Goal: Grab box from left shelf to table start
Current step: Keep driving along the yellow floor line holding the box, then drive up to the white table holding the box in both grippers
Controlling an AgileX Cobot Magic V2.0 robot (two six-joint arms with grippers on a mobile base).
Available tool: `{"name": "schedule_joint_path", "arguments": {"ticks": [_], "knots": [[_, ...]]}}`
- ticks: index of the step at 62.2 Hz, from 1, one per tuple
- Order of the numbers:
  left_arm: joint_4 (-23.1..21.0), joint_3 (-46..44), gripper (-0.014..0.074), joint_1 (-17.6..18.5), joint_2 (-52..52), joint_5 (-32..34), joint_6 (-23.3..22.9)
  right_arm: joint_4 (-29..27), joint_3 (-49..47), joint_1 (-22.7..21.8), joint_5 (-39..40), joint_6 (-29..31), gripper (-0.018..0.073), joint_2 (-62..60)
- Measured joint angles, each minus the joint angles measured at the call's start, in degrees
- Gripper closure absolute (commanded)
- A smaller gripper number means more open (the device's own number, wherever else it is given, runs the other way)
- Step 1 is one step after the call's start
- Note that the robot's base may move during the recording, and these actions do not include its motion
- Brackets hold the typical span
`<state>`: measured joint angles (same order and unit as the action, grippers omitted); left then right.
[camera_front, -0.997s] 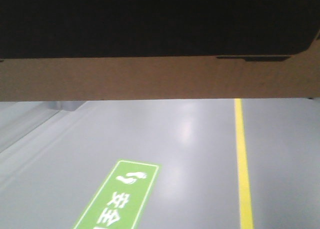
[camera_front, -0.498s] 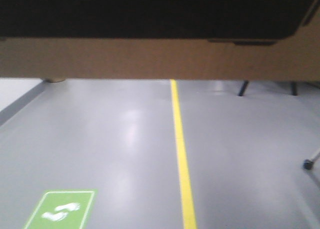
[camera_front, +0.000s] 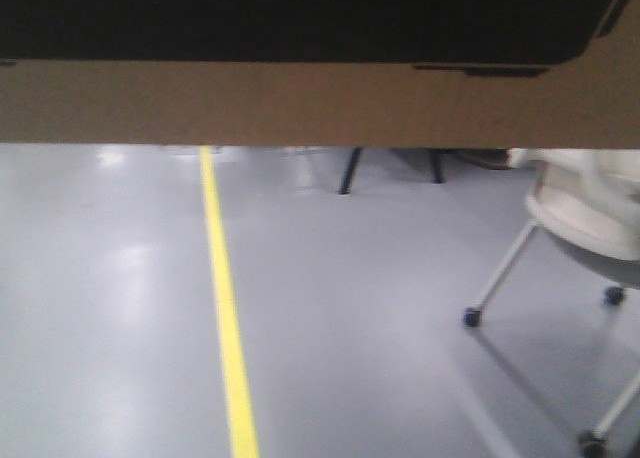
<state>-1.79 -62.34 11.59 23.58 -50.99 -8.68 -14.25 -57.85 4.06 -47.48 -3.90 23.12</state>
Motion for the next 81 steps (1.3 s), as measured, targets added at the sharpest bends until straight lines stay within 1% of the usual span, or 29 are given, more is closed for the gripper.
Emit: {"name": "schedule_joint_path", "arguments": {"ticks": [9,16,81], "knots": [[-0.36,0.00,0.0699,0.00,0.00,-2.80,0.00,0.11,0.00,0.00,-0.71,0.00,0.0503,0.00],[-0.71,0.00,0.0699,0.00,0.00,-3.68,-0.21,0.20,0.00,0.00,-0.76,0.00,0.0503,0.00],[-1.30,0.00,0.0699,-0.35,0.00,-4.14,-0.21,0.46,0.00,0.00,-0.76,0.00,0.0503,0.00]]}}
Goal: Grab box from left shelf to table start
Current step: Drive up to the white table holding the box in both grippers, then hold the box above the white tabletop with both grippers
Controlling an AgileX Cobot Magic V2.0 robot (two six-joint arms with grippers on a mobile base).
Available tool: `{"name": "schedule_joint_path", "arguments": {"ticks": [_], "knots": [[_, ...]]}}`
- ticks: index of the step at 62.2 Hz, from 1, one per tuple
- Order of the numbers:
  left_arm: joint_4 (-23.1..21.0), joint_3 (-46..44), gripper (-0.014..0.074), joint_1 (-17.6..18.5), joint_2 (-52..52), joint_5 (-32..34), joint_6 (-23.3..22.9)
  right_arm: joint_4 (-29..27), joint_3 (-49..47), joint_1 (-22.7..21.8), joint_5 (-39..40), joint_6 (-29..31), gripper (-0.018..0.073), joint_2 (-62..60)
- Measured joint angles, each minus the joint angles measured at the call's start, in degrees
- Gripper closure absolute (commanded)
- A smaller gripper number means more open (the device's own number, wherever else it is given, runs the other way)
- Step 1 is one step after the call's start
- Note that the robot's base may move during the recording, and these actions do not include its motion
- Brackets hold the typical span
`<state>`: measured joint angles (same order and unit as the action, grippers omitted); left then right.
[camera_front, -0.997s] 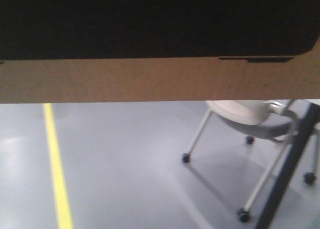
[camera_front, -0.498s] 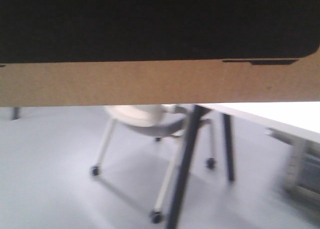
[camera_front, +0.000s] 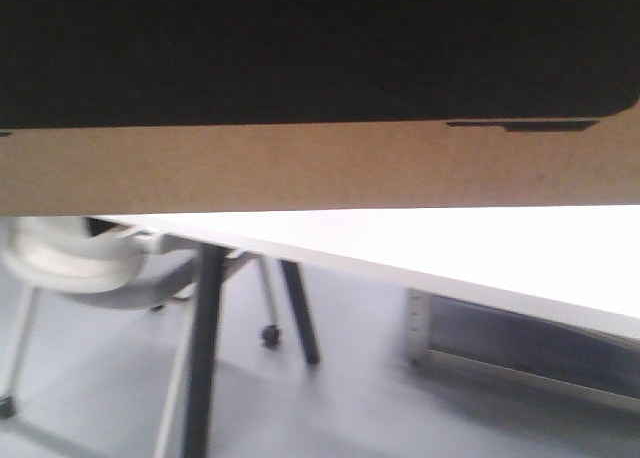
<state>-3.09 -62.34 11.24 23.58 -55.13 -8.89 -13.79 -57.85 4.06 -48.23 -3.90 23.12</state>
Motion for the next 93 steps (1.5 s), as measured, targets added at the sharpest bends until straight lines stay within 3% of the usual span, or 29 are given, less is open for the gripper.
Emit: {"name": "schedule_joint_path", "arguments": {"ticks": [93], "knots": [[-0.04,0.00,0.0699,0.00,0.00,-0.08,0.00,0.00,0.00,0.00,0.00,0.00,0.0503,0.00]]}}
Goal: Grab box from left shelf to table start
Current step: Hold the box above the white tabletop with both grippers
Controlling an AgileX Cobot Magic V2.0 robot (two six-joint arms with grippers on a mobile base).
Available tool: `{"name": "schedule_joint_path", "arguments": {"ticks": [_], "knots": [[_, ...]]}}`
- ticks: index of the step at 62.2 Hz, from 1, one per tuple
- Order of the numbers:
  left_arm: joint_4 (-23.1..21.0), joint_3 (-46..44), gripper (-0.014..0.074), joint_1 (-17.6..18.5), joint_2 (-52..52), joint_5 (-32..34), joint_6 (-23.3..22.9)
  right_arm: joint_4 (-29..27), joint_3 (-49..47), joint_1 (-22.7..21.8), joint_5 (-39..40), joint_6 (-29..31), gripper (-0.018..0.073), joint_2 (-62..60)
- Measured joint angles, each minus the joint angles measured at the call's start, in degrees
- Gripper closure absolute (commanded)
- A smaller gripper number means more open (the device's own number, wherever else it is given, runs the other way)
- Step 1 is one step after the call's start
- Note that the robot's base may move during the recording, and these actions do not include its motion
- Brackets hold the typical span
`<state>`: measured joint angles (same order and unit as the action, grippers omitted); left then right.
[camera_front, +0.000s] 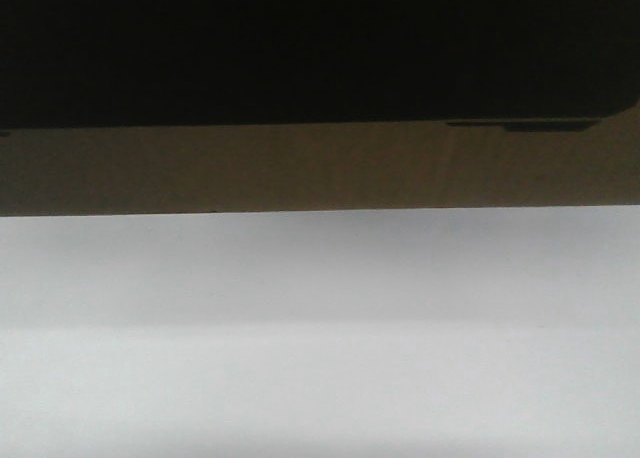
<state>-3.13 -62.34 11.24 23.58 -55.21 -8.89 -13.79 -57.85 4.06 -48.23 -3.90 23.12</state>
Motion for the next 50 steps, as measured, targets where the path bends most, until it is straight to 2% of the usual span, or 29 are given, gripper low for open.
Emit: {"name": "schedule_joint_path", "arguments": {"ticks": [50], "knots": [[-0.09,0.00,0.0699,0.00,0.00,0.00,0.00,0.02,0.00,0.00,0.00,0.00,0.0503,0.00]]}}
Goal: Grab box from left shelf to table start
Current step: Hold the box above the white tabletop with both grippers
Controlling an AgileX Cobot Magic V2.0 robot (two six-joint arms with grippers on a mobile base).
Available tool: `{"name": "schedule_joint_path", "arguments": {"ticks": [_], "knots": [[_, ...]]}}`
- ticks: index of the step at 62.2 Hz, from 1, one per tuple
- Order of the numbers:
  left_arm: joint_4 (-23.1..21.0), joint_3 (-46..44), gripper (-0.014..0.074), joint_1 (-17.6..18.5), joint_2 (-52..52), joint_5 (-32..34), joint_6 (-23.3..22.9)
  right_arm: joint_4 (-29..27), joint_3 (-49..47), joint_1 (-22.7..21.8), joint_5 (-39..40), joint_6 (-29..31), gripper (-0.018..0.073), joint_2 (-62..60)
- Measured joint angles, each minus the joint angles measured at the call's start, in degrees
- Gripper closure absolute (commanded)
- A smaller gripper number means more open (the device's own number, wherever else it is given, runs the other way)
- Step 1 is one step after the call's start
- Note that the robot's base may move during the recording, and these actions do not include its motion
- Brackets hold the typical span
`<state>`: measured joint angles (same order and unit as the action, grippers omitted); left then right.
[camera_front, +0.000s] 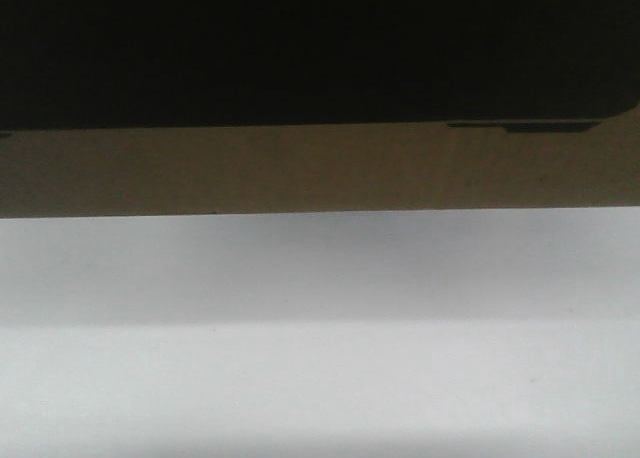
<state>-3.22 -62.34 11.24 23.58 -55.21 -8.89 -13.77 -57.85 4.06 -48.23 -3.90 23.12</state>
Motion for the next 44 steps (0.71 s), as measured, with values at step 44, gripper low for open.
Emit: {"name": "schedule_joint_path", "arguments": {"ticks": [44], "knots": [[0.00,0.00,0.0699,0.00,0.00,0.00,0.00,0.00,0.00,0.00,0.00,0.00,0.0503,0.00]]}}
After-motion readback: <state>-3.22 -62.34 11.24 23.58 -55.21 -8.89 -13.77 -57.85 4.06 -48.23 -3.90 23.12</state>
